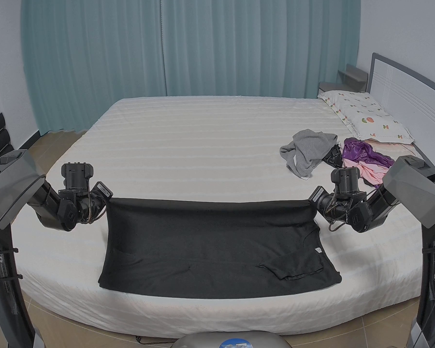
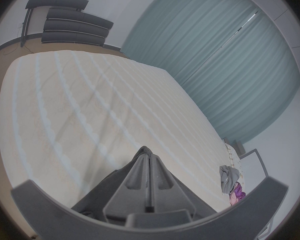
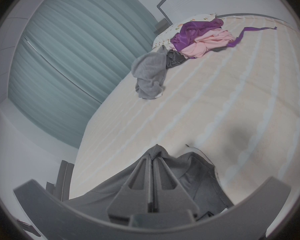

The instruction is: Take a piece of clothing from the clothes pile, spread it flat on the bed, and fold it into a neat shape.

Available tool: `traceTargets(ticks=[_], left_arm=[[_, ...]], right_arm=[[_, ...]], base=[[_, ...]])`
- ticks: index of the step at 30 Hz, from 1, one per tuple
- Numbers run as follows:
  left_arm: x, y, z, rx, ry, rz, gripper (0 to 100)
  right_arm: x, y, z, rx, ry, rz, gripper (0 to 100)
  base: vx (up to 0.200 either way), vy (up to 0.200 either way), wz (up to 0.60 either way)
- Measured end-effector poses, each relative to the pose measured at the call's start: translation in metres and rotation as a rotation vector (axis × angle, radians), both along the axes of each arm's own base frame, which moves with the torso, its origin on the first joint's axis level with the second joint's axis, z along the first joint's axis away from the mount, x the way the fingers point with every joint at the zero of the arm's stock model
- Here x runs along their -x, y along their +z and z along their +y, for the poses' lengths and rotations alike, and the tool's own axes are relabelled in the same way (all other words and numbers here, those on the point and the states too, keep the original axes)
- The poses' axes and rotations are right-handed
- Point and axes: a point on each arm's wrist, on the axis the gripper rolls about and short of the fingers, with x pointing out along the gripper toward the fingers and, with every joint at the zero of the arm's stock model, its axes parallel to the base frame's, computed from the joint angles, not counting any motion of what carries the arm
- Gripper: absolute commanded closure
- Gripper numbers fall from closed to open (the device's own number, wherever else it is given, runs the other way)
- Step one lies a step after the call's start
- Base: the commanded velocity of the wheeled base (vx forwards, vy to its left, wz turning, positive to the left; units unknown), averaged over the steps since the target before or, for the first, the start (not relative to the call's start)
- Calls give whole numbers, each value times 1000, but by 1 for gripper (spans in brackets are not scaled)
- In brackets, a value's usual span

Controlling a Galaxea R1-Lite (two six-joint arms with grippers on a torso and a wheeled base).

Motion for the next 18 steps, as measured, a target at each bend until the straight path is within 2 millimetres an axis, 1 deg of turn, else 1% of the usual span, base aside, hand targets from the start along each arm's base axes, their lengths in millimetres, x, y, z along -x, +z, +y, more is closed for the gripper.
traceTargets(ticks=[6,11,18], left_arm=[[17,-21,4,-12,-11,45,100],[38,-37,4,-49,-48,126,100],[56,-49,2,-61,-69,199,100]], right_arm=[[16,-16,-3,28,21,48,100],[33,-23,-6,52,46,82,100],[53,-30,-9,69,68,140,100]], base=[[0,0,0],[0,0,0],[0,0,0]])
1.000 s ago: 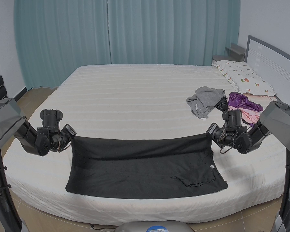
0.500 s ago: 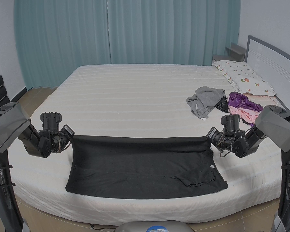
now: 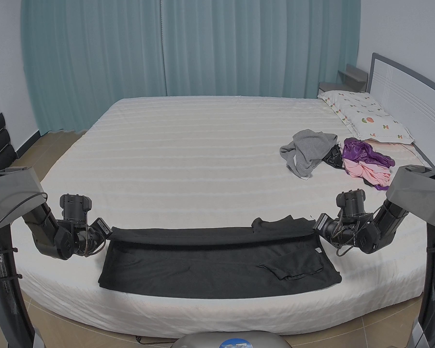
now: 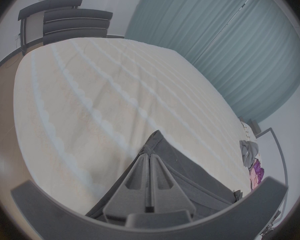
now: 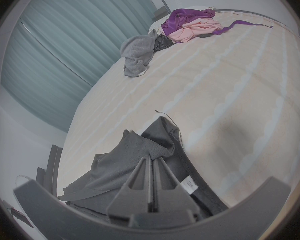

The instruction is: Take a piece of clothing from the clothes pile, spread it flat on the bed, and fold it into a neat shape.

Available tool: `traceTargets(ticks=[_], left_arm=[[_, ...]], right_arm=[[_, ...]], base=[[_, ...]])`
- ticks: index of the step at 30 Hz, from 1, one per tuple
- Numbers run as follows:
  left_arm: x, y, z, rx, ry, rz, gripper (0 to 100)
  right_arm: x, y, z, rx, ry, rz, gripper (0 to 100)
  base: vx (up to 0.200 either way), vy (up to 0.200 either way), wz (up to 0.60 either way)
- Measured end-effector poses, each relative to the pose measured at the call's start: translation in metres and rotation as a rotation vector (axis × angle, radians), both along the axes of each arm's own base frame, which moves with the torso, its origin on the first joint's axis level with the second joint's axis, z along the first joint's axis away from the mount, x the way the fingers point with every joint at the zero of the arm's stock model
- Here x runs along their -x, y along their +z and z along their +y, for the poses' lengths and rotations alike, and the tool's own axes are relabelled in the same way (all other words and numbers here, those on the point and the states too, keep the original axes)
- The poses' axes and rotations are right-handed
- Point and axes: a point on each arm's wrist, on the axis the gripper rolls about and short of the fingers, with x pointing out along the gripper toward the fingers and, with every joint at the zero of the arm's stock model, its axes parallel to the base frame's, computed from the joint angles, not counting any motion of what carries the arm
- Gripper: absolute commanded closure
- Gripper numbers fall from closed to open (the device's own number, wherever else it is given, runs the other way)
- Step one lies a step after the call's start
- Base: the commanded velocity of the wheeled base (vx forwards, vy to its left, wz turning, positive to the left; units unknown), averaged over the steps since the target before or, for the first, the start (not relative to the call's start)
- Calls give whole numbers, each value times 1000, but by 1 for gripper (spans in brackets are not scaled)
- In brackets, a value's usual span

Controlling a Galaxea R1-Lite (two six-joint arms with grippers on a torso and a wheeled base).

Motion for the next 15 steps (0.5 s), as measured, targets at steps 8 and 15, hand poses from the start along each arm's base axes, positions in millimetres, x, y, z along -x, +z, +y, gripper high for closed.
traceTargets(ticks=[8,15], left_arm=[[13,-9,-1,-13,-43,57,100],[17,-13,-2,-13,-48,81,100]], right_arm=[[8,-4,-1,16,14,29,100],[11,-6,-1,30,24,43,100]], base=[[0,0,0],[0,0,0]])
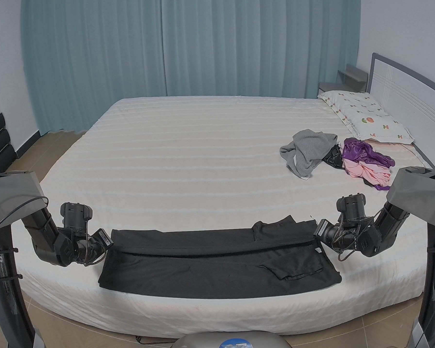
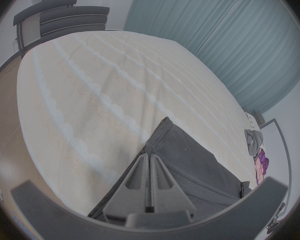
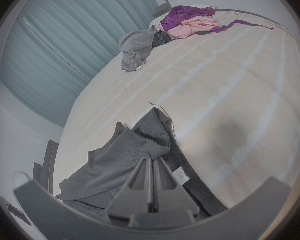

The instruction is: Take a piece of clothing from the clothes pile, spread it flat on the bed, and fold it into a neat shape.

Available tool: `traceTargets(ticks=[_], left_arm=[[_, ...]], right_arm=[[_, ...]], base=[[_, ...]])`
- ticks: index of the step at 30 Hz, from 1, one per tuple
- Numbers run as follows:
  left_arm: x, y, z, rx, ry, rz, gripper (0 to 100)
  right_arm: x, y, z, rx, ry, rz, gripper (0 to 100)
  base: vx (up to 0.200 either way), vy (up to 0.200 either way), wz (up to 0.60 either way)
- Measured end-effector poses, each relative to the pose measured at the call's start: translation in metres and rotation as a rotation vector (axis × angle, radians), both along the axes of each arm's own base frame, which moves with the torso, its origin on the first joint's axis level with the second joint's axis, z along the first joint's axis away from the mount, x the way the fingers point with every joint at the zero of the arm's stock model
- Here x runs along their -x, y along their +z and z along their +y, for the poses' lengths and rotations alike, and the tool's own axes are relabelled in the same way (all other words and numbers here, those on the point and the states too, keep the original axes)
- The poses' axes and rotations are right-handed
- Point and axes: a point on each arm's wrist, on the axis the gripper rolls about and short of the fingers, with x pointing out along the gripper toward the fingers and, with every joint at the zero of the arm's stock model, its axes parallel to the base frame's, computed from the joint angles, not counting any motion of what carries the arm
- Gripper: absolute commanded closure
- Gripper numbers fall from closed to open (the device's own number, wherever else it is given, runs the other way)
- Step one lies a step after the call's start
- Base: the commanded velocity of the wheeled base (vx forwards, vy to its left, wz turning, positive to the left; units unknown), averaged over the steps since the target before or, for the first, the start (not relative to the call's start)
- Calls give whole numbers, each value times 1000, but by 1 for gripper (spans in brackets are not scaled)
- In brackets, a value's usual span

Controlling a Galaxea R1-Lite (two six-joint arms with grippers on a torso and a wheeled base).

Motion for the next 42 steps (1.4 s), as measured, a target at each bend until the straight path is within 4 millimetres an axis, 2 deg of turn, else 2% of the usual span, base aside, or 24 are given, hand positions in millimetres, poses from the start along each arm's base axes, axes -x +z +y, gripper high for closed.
traceTargets(ticks=[14,15,16,17,23,29,36,42], left_arm=[[9,-3,-3,-14,-25,34,100],[9,-3,-3,-15,-25,36,0],[9,-4,-3,-15,-25,37,0],[10,-4,-3,-15,-25,38,0],[9,-4,-5,-14,-30,35,0],[1,3,-5,-12,-26,0,0],[-29,17,-4,-8,-21,-87,0],[-55,7,-8,-7,-31,-81,0]], right_arm=[[6,-6,-1,25,21,29,100],[6,-7,-1,25,22,30,100],[6,-7,-1,23,24,32,100],[6,-7,-1,22,26,33,0],[6,-7,0,18,32,30,0],[2,5,-3,-11,38,-7,0],[-7,20,-13,-62,43,-57,0],[-15,17,-19,-89,51,-63,0]], base=[[0,0,0],[0,0,0],[0,0,0],[0,0,0],[0,0,0],[0,0,0],[0,0,0],[0,0,0]])
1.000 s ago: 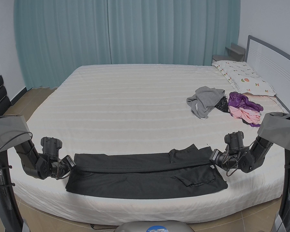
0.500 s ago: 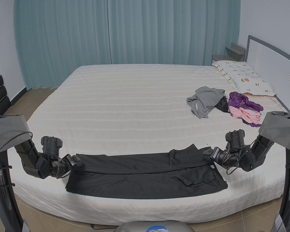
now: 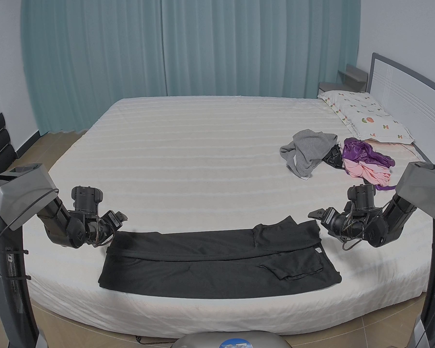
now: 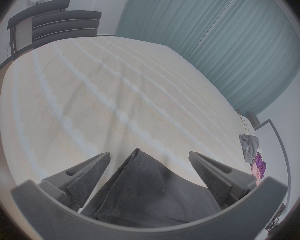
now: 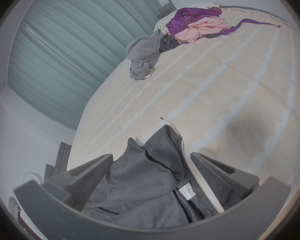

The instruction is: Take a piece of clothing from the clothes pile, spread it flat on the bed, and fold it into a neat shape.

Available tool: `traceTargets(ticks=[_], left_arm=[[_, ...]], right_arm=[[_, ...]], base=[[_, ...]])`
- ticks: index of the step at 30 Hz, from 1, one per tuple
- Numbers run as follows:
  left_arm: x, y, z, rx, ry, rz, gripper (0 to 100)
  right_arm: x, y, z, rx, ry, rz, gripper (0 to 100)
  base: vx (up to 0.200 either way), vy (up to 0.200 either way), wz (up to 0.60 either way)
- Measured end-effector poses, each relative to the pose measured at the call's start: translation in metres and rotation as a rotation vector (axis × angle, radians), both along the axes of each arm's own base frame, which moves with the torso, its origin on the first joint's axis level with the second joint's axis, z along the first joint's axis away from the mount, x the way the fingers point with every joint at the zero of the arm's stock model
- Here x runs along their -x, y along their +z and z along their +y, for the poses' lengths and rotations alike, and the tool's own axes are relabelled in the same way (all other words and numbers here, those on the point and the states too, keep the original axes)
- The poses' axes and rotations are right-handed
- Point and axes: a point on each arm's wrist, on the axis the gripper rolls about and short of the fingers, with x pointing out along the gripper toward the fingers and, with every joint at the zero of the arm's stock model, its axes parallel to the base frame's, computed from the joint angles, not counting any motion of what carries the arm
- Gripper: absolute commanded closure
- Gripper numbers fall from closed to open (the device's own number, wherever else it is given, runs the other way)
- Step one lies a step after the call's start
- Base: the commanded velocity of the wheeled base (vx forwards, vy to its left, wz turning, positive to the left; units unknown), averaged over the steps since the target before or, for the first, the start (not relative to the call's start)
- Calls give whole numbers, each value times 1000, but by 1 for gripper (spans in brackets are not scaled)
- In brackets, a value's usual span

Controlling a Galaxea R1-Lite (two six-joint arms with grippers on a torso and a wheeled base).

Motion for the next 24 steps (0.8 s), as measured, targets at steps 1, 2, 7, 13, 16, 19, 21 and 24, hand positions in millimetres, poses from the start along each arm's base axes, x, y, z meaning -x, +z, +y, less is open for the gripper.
traceTargets(ticks=[1,2,7,13,16,19,21,24], left_arm=[[-3,-3,0,-1,-1,4,0],[-5,-5,-1,-2,-2,7,0],[-12,-14,-3,-9,-8,14,100],[-13,-20,-2,-16,2,24,100],[-12,-22,0,-21,14,31,100],[-9,-24,3,-36,36,40,100],[-7,-24,5,-42,47,43,100],[-6,-23,8,-44,55,44,100]], right_arm=[[-2,-1,-1,-3,0,0,0],[-3,-2,-1,-3,-1,0,0],[-11,-6,-3,-5,-4,-4,0],[-16,-10,-3,-4,-5,-5,0],[-18,-11,-3,-3,-5,-3,0],[-21,-12,-2,0,-4,14,0],[-24,-12,-2,2,-3,21,0],[-29,-12,-1,3,-2,23,0]], base=[[0,0,0],[0,0,0],[0,0,0],[0,0,0],[0,0,0],[0,0,0],[0,0,0],[0,0,0]])
